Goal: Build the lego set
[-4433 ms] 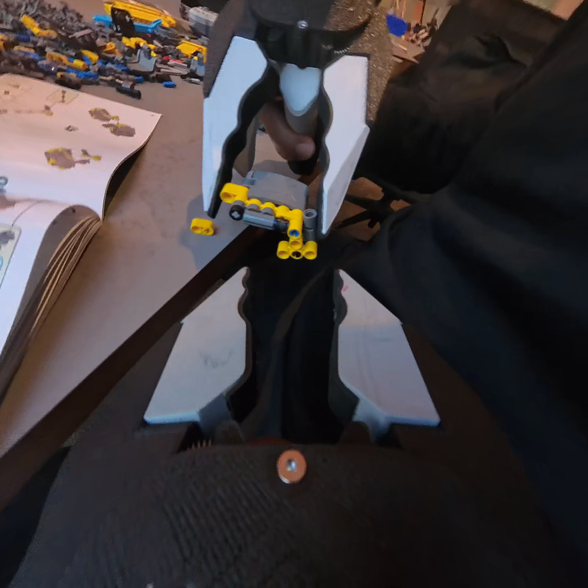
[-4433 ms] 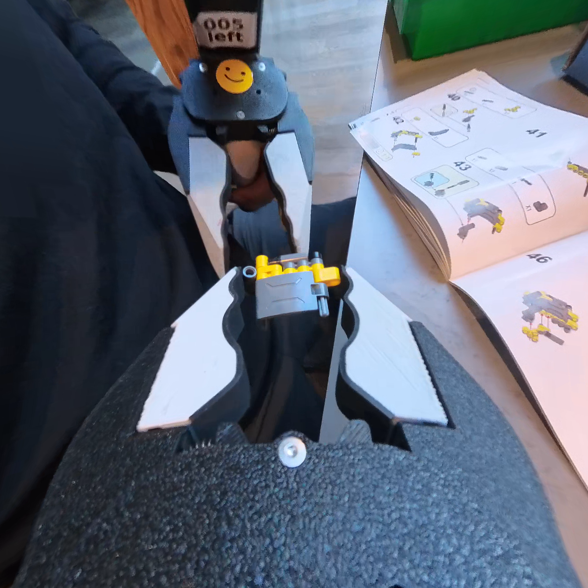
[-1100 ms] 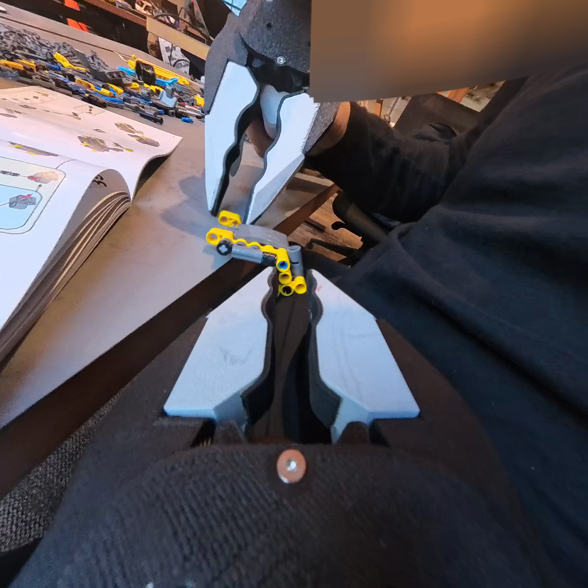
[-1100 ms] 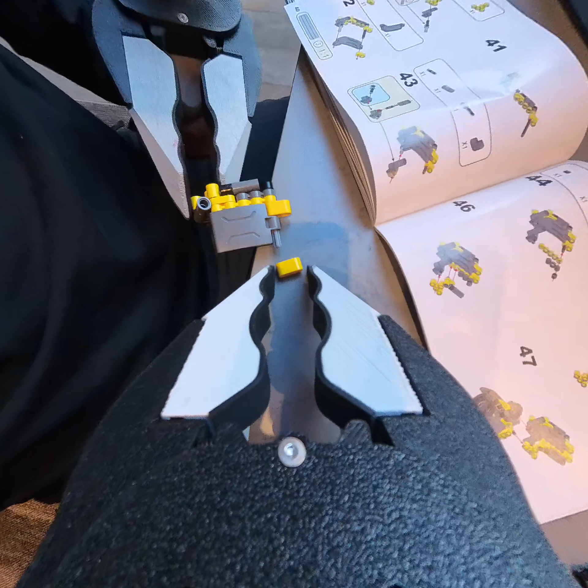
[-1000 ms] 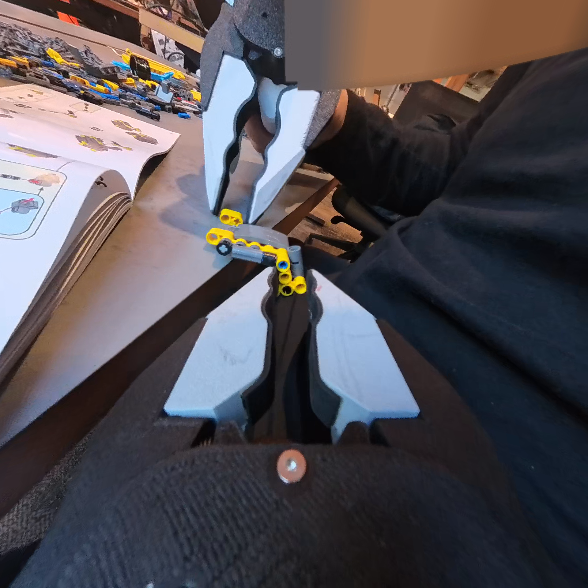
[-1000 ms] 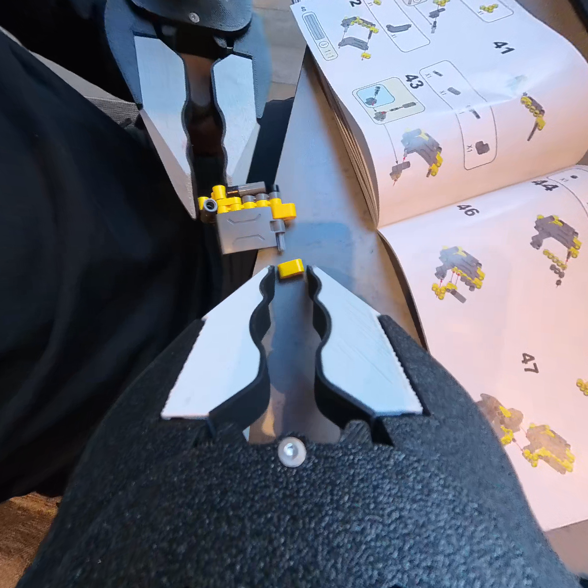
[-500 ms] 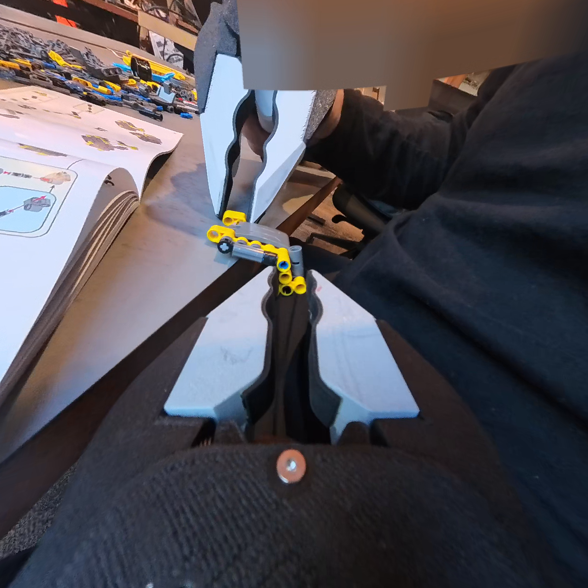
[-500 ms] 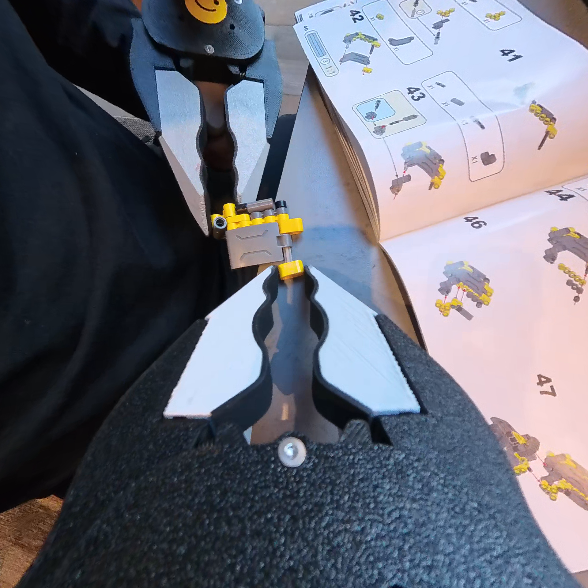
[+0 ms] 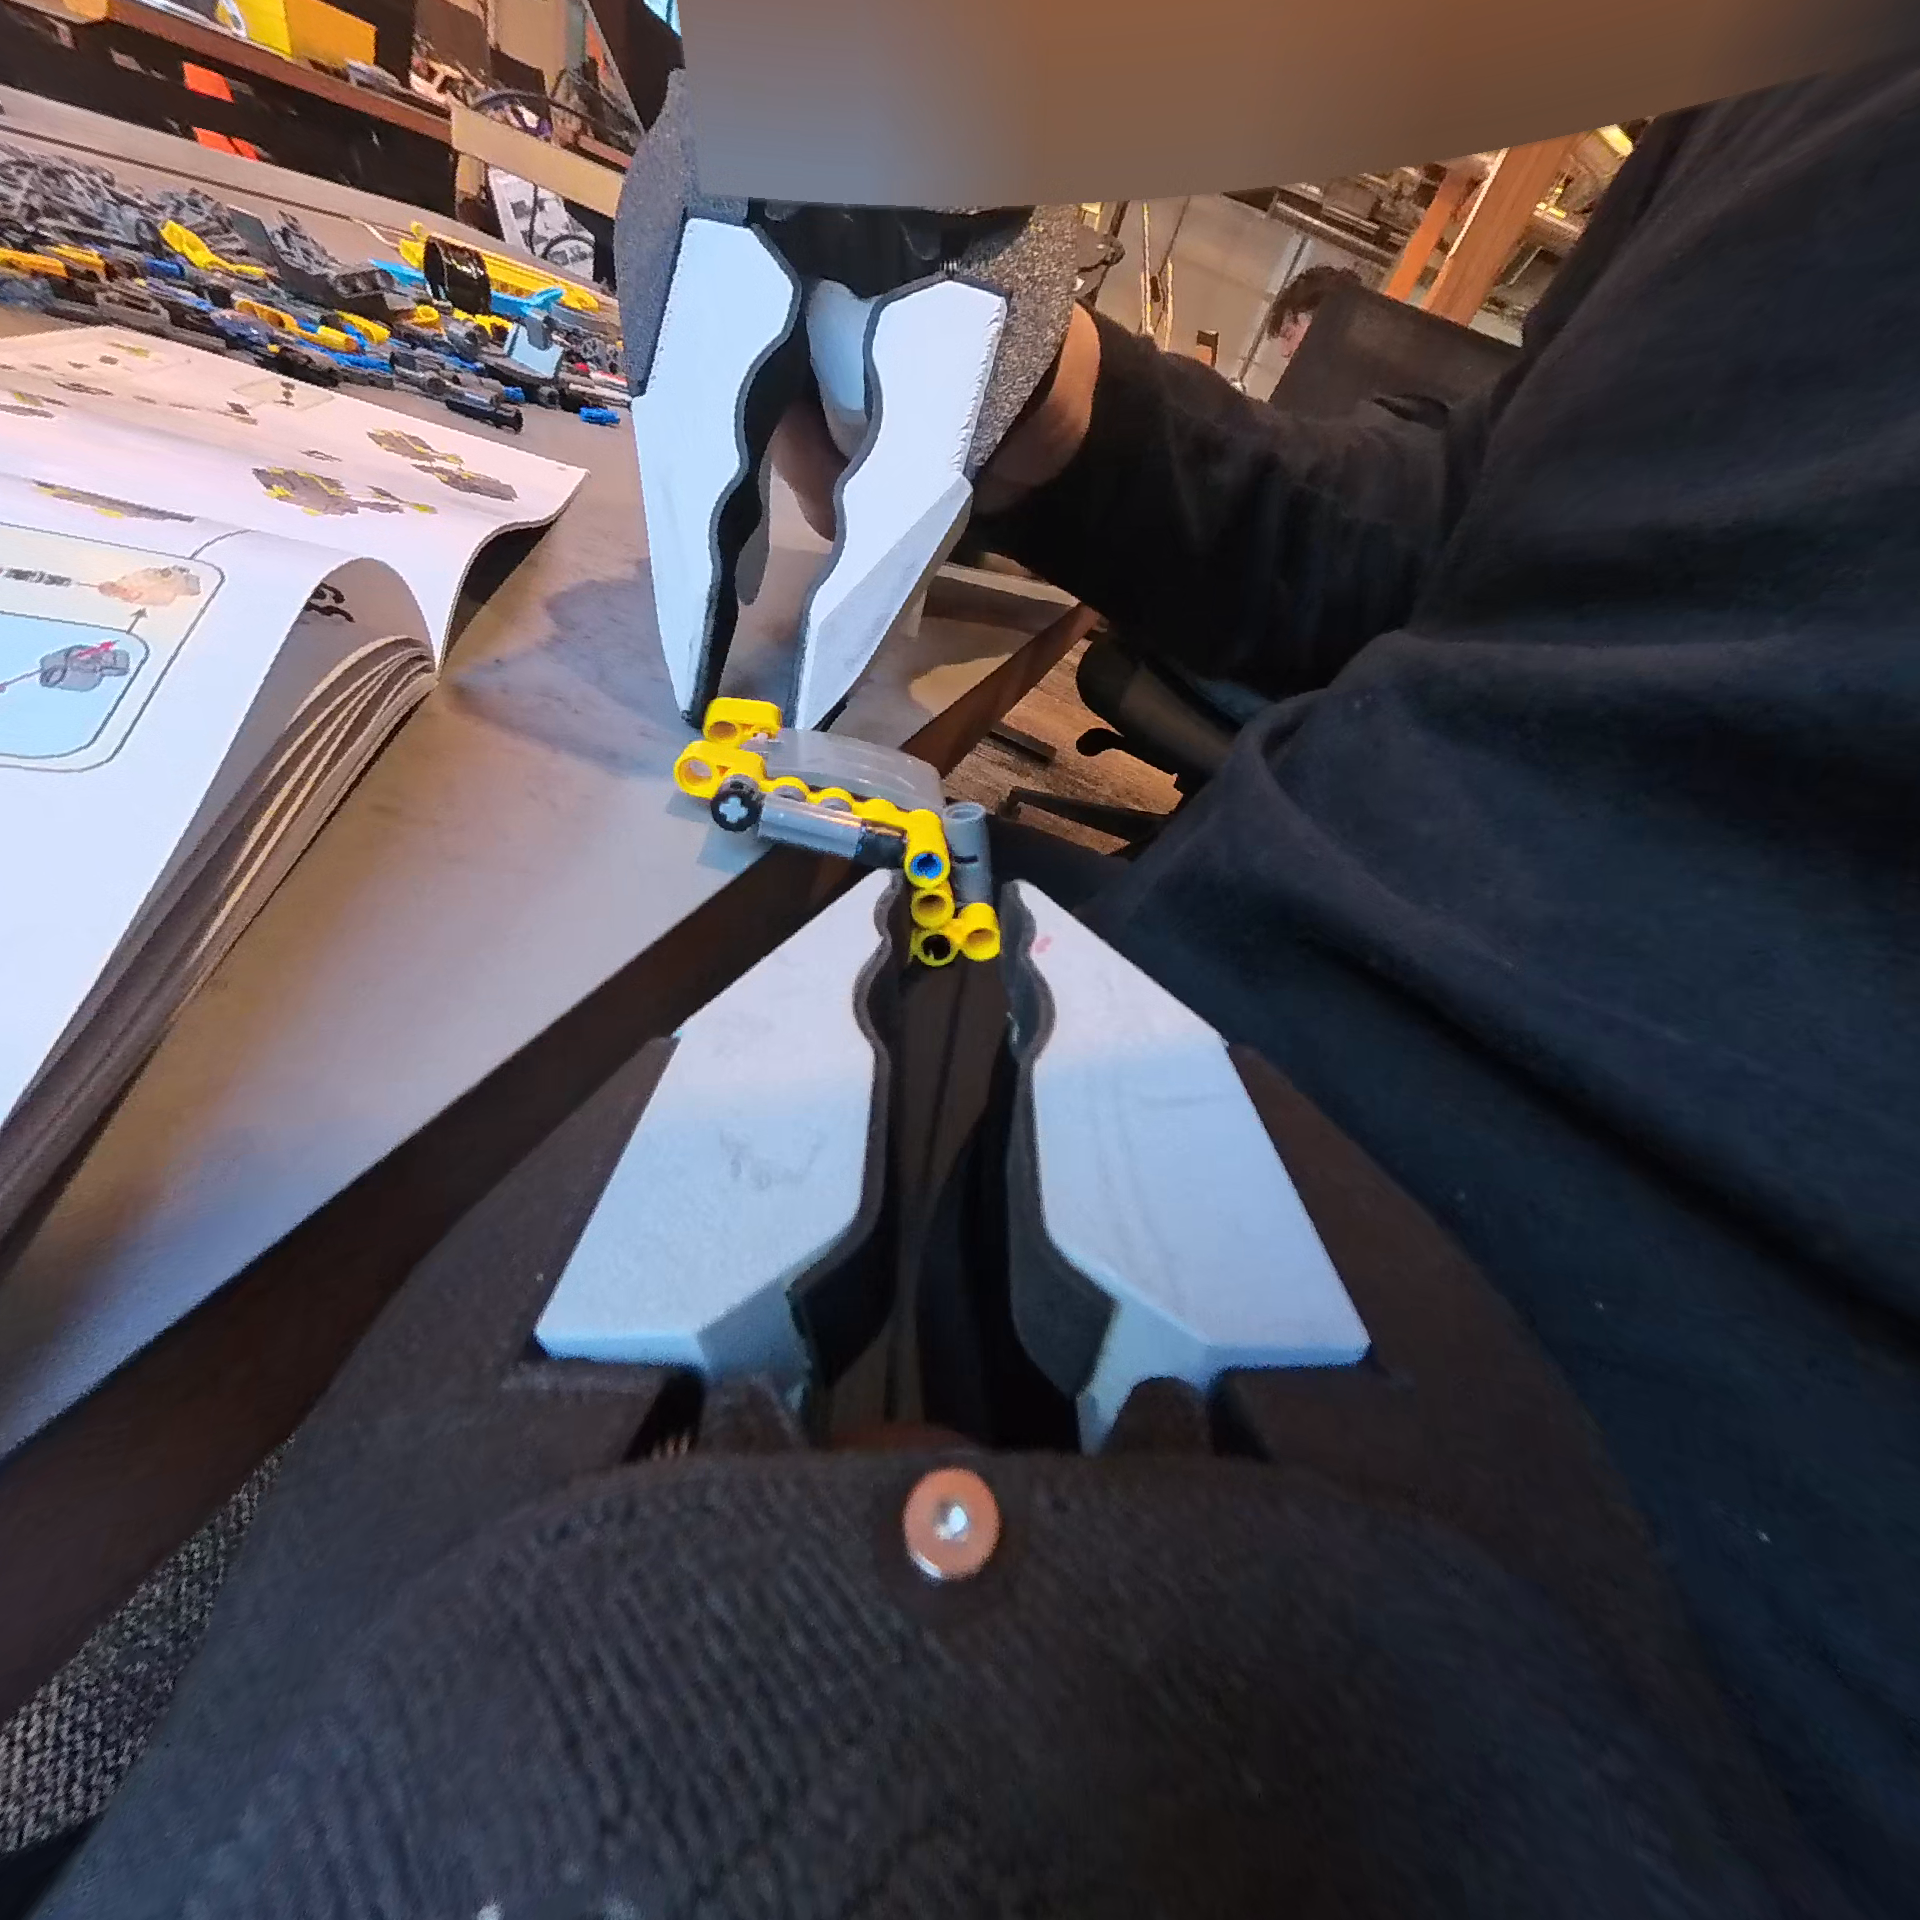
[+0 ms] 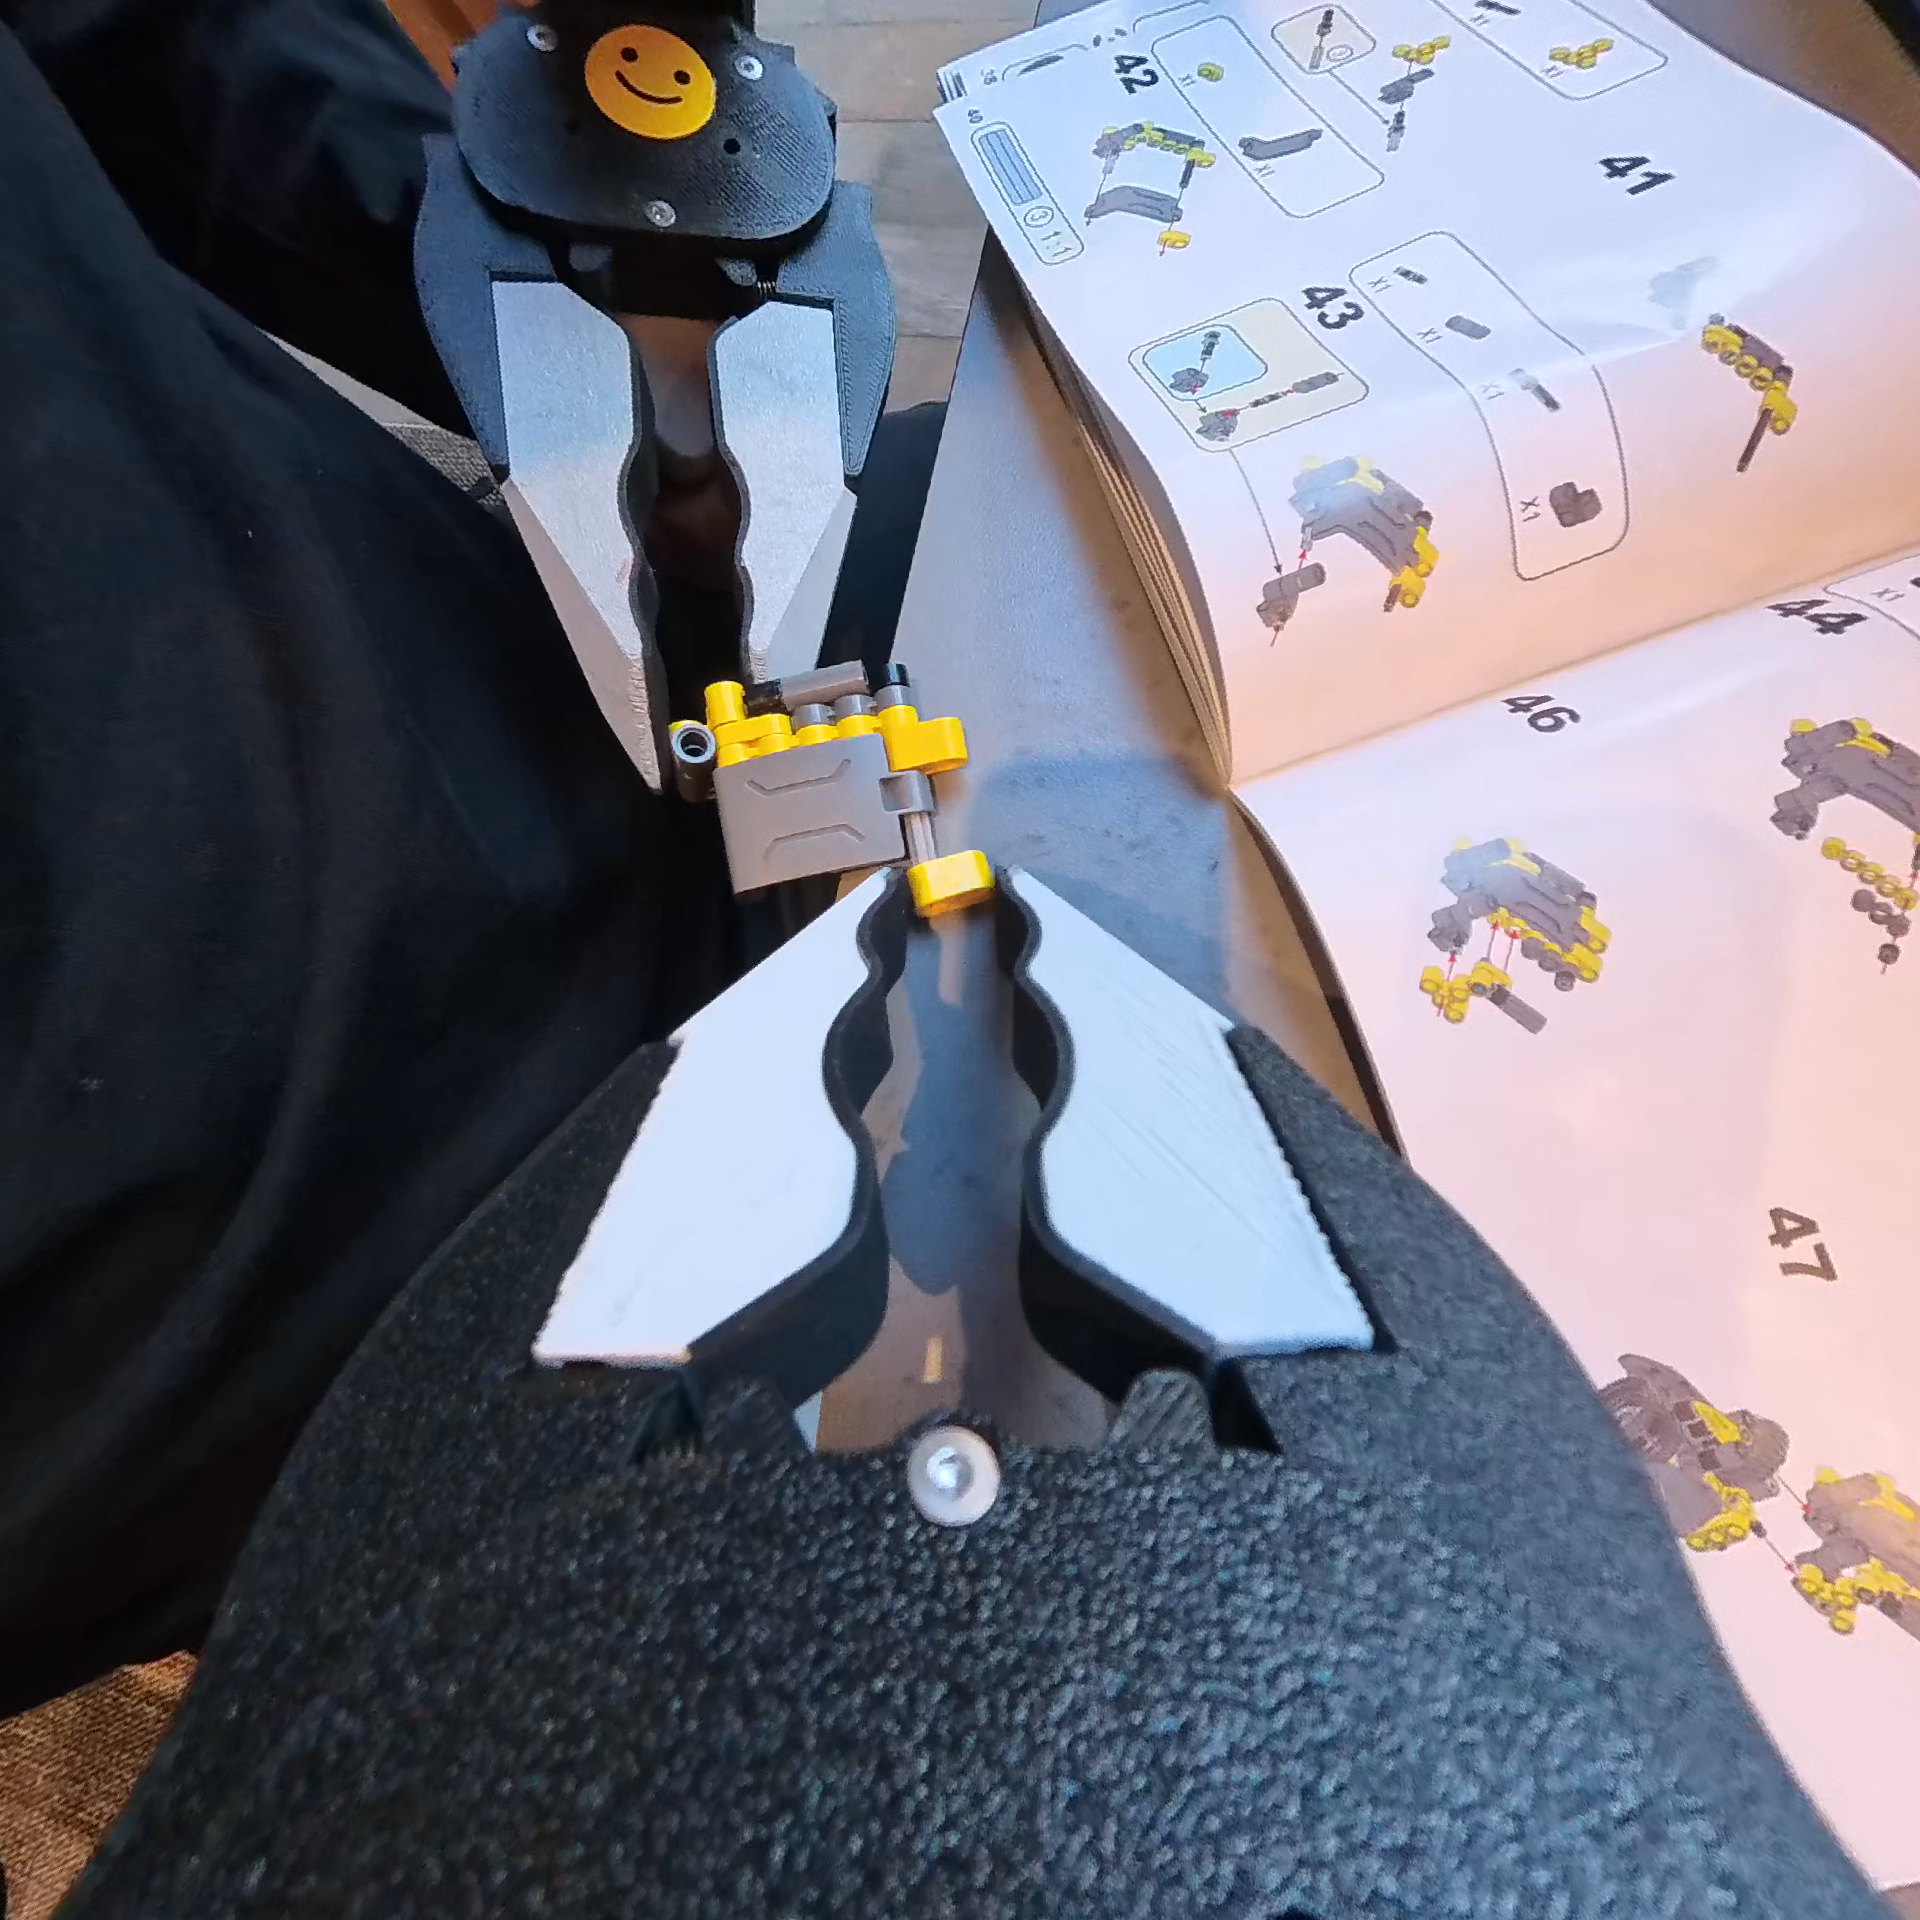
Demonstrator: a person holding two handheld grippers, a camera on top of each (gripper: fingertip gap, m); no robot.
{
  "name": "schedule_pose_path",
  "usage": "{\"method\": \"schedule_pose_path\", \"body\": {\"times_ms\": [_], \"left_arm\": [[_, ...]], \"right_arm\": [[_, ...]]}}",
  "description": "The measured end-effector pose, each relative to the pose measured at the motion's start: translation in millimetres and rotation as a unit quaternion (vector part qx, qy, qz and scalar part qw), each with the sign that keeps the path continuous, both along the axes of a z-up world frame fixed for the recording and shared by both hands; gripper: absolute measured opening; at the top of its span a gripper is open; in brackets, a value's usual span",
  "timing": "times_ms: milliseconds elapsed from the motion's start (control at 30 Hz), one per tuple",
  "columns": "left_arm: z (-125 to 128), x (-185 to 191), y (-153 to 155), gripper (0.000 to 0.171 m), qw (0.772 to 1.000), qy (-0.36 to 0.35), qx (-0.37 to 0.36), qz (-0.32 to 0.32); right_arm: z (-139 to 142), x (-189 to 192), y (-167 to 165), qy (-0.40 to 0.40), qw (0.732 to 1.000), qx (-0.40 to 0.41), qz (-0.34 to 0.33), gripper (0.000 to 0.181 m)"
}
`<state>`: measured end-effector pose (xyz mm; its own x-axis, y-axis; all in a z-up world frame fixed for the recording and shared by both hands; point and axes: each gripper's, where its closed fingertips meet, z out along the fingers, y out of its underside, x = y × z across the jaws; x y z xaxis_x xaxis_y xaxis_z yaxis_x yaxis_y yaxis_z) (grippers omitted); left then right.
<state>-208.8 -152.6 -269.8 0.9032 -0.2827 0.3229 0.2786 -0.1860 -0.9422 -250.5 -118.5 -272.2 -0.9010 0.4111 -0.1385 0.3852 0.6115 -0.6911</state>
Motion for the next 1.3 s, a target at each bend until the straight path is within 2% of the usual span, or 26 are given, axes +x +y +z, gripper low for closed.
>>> {"method": "schedule_pose_path", "body": {"times_ms": [200, 333, 500, 600, 800, 967, 1167, 1300], "left_arm": [[-1.1, -0.1, 1.9, 0.016, 1.0, -0.002, 0.001, 0.003], [-0.9, -0.9, 5.0, 0.016, 1.0, -0.003, 0.0, 0.015], [-1.3, -0.6, 9.8, 0.016, 0.999, 0.006, -0.002, 0.041], [-0.7, -2.7, 13.1, 0.016, 0.998, 0.009, -0.004, 0.063], [-1.0, -1.4, 21.1, 0.016, 0.993, 0.029, -0.01, 0.11], [-2.1, 1.0, 23.4, 0.016, 0.992, 0.039, -0.014, 0.121], [-2.2, 0.8, 21.7, 0.016, 0.99, 0.037, -0.015, 0.135], [-2.3, 1.3, 23.6, 0.016, 0.99, 0.038, -0.013, 0.138]], "right_arm": [[-0.1, -0.4, 1.0, 0.003, 1.0, 0.004, -0.002, 0.016], [1.5, -0.2, 6.0, -0.014, 1.0, 0.001, -0.016, 0.032], [5.0, 4.6, 12.1, -0.035, 0.998, -0.007, -0.052, 0.041], [10.8, 4.5, 14.9, -0.064, 0.991, -0.03, -0.113, 0.043], [24.2, -0.7, 6.7, -0.115, 0.953, -0.103, -0.26, 0.05], [5.1, -7.0, 11.8, -0.073, 0.938, -0.036, -0.337, 0.047], [7.2, -7.0, -1.9, -0.049, 0.945, -0.021, -0.321, 0.059], [3.9, -7.2, -3.4, -0.053, 0.943, -0.011, -0.33, 0.058]]}}
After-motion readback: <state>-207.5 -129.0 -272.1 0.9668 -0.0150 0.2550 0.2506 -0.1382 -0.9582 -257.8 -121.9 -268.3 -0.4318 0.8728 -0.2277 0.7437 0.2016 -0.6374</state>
